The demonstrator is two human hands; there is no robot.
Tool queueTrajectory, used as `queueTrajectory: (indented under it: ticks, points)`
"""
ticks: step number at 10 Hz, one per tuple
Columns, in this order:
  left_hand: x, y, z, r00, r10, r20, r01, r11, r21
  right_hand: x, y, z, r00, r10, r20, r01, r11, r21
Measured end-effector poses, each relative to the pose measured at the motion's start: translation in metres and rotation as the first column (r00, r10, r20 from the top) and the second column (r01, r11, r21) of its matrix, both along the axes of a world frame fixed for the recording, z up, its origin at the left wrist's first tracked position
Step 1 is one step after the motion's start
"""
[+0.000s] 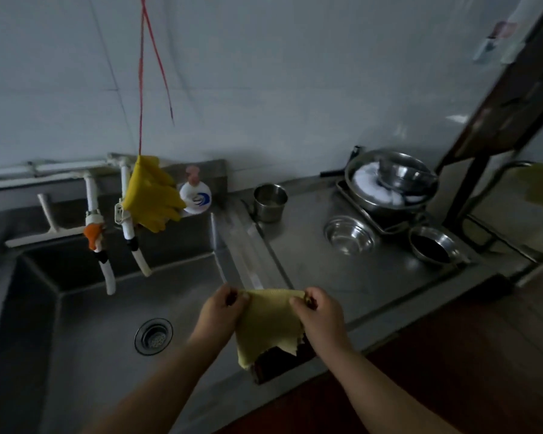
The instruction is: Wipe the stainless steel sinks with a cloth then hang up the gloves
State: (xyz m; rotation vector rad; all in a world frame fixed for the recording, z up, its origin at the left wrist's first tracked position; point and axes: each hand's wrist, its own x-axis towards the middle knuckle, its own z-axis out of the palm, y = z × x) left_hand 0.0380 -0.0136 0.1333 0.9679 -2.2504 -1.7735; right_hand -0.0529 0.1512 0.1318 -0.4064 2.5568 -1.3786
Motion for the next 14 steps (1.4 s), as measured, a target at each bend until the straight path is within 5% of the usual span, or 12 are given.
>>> queueTrajectory:
  ticks: [2,7,10,14]
  points:
    - [-0.028,-0.007,-0.019,0.988,0.155,0.027,-0.157,0.982,0.109,-0.058,-0.026,-0.028,0.991,0.13,0.022,-0.13,0.991,0.005]
    - [-0.173,-0.153,-0.114,0.954,0.3,0.004,-0.3,0.954,0.003,-0.225,-0.196,-0.088,0.959,0.284,0.009,-0.278,0.931,0.238]
    - [-0.234,-0.224,-0.169,0.973,0.221,0.066,-0.22,0.975,-0.021,-0.288,-0.289,-0.133,0.959,0.282,0.022,-0.275,0.911,0.309]
    - [-0.231,-0.228,-0.183,0.981,0.192,0.039,-0.189,0.978,-0.085,-0.291,-0.292,-0.143,0.949,0.311,-0.049,-0.274,0.894,0.355]
